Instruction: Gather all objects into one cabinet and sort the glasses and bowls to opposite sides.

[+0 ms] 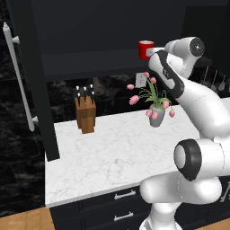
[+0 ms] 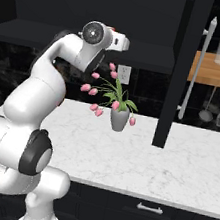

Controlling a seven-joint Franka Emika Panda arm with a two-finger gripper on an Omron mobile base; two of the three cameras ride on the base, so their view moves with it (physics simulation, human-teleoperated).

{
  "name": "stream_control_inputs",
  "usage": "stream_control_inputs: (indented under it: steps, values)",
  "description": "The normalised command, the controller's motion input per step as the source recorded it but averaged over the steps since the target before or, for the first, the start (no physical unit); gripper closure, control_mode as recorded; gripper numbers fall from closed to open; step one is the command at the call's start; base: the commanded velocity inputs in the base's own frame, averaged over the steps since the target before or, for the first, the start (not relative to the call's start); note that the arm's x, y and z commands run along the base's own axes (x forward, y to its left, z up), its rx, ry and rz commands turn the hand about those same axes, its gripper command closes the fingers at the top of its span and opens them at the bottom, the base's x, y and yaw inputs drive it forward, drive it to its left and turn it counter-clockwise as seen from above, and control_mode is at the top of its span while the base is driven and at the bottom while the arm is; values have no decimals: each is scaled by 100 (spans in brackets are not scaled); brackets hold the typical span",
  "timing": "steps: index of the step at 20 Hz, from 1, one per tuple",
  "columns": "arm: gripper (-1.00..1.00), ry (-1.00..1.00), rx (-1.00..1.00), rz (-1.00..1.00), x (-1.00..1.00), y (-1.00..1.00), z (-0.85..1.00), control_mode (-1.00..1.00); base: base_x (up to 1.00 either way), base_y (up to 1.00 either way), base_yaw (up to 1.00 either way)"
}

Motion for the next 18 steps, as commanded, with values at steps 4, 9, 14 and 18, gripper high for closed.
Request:
stream_control_inputs:
  steps: [4,9,14,18]
  values:
    - [-100,0,-10,0,0,19,-4,-100,0,0,0]
    - [-100,0,-11,0,12,11,0,-100,0,0,0]
    - [-100,1,-6,0,31,4,0,-100,0,0,0]
    - [-100,0,-1,0,9,2,0,-100,0,0,0]
